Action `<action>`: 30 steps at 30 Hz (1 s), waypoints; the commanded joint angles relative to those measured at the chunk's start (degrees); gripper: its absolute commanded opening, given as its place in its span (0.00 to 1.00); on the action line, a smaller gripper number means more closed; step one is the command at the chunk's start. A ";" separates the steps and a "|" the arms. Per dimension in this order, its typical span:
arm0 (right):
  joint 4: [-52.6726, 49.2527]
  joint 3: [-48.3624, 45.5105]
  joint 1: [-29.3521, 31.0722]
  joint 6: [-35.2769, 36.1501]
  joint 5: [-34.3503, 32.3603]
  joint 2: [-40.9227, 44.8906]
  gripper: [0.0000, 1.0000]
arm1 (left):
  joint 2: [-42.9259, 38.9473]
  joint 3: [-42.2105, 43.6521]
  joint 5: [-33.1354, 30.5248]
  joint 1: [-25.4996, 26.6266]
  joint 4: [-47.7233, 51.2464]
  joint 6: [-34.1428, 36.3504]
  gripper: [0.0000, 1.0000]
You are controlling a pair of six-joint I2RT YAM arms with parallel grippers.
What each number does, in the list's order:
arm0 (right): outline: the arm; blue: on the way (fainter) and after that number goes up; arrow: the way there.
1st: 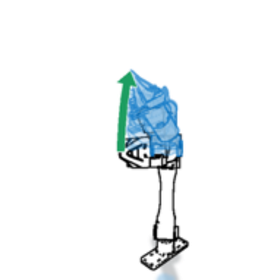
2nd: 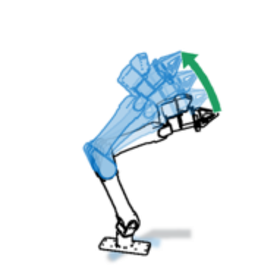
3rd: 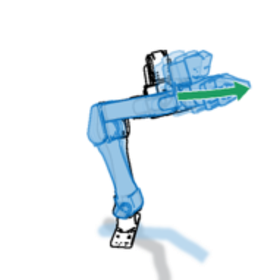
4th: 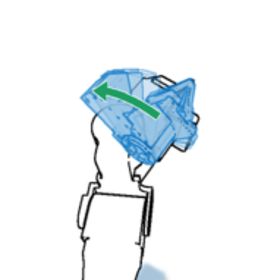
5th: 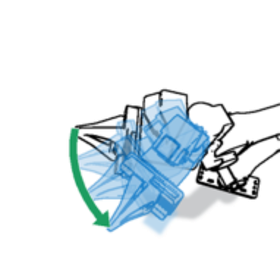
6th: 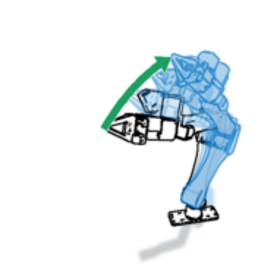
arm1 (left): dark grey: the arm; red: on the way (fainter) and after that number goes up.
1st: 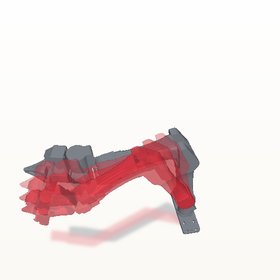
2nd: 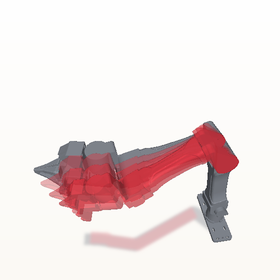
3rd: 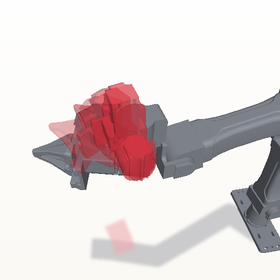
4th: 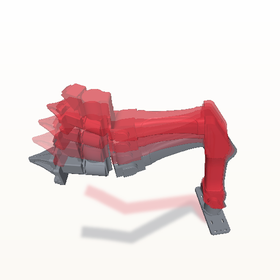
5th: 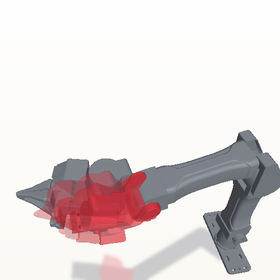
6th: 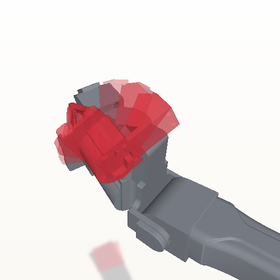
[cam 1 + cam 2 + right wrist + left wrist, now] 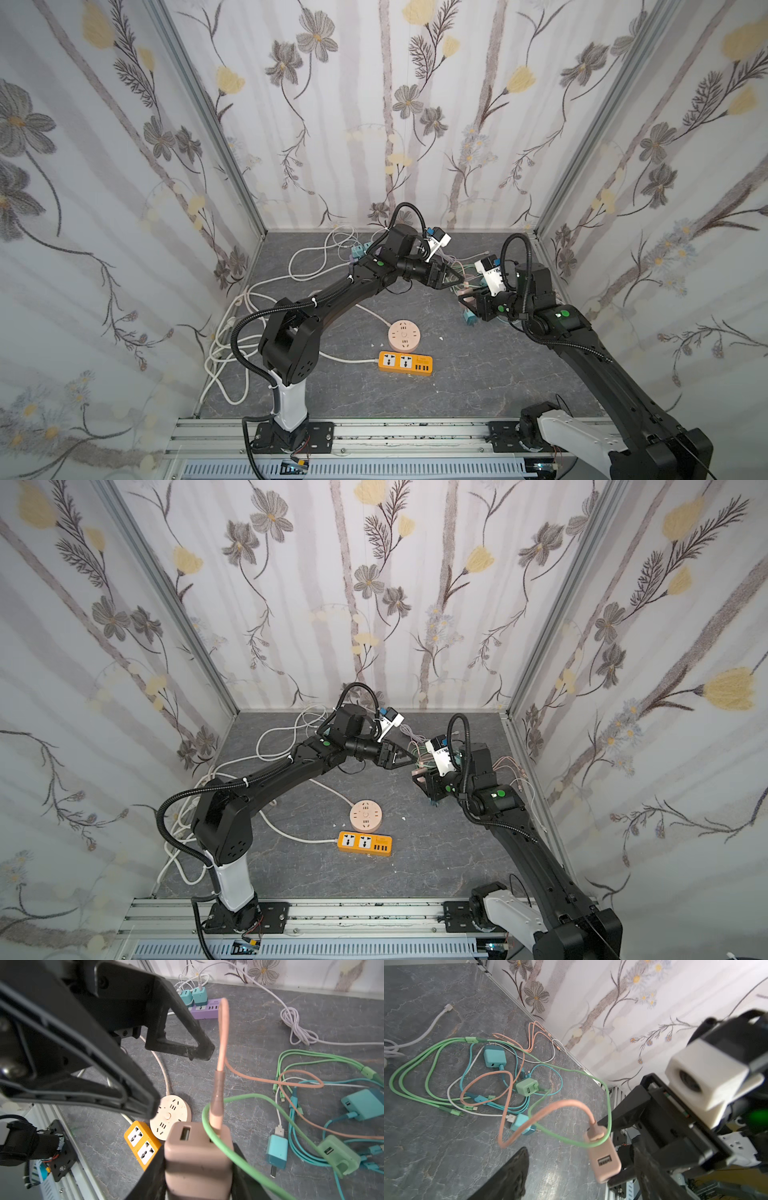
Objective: Insert the plug
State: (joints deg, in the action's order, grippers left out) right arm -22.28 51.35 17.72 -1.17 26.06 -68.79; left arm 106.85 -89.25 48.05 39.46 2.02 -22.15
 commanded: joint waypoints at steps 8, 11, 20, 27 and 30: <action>12.11 -2.85 3.63 10.06 -4.62 -1.49 0.30 | 0.91 0.84 -5.96 1.18 -4.71 -12.34 0.67; 12.85 -2.93 4.56 11.06 -5.14 -2.10 0.30 | 1.62 -0.93 -8.14 1.32 -1.72 -11.15 0.58; 15.71 -3.27 4.79 8.72 -6.43 -4.45 0.38 | 1.66 -1.25 -7.49 1.45 -0.94 -8.98 0.11; 13.81 -6.50 4.72 9.01 -7.67 -2.02 0.80 | 1.58 -3.13 -15.11 1.21 3.67 -2.15 0.11; 11.54 -9.58 4.78 9.06 -6.65 2.96 0.86 | 2.41 -5.05 -16.41 0.67 4.09 1.18 0.12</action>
State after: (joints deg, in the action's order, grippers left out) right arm -10.33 43.35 22.46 7.14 19.07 -68.53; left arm 108.79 -92.82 34.65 40.49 5.91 -25.45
